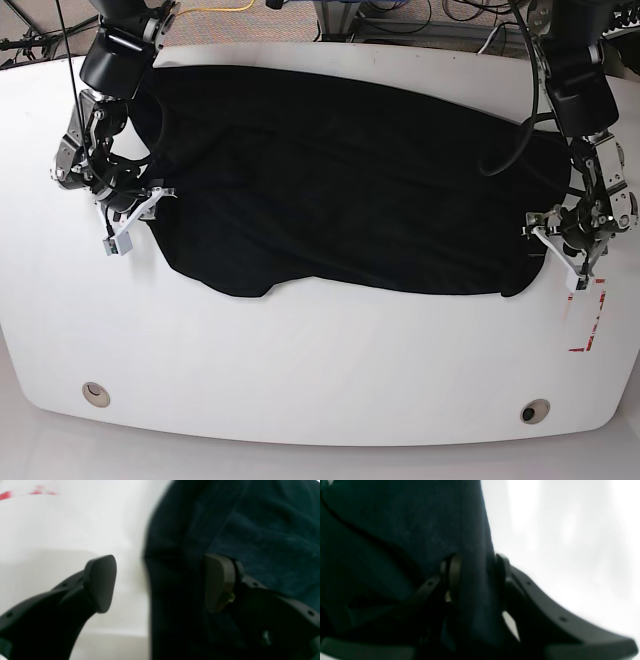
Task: Fold the T-shirt properly
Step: 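Grasp the shirt sides with both grippers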
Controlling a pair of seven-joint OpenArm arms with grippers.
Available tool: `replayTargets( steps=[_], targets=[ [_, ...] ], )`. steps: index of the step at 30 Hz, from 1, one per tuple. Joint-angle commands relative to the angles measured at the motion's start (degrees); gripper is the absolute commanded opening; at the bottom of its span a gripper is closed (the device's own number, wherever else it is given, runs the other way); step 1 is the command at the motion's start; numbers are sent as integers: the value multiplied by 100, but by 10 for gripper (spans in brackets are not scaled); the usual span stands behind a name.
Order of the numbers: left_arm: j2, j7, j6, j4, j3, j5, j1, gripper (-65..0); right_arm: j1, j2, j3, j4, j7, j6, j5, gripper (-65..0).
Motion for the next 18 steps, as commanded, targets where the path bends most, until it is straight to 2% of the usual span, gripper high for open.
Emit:
replayTargets(
  steps=[1, 10, 15, 18],
  targets=[
    [-216, -110, -9, 123, -20, -49, -149, -165, 76, 89, 14, 70, 6, 10, 19, -469],
    [-375, -119, -27, 88, -20, -49, -149, -165, 67, 89, 23, 70, 6, 10, 19, -469],
    [-322, -110, -133, 132, -20, -93, -149, -165, 67, 89, 23, 70, 6, 10, 28, -471],
    [-146, -110, -273, 97, -47, -84, -149, -165, 41, 62, 23, 70, 6, 10, 28, -472]
  ],
)
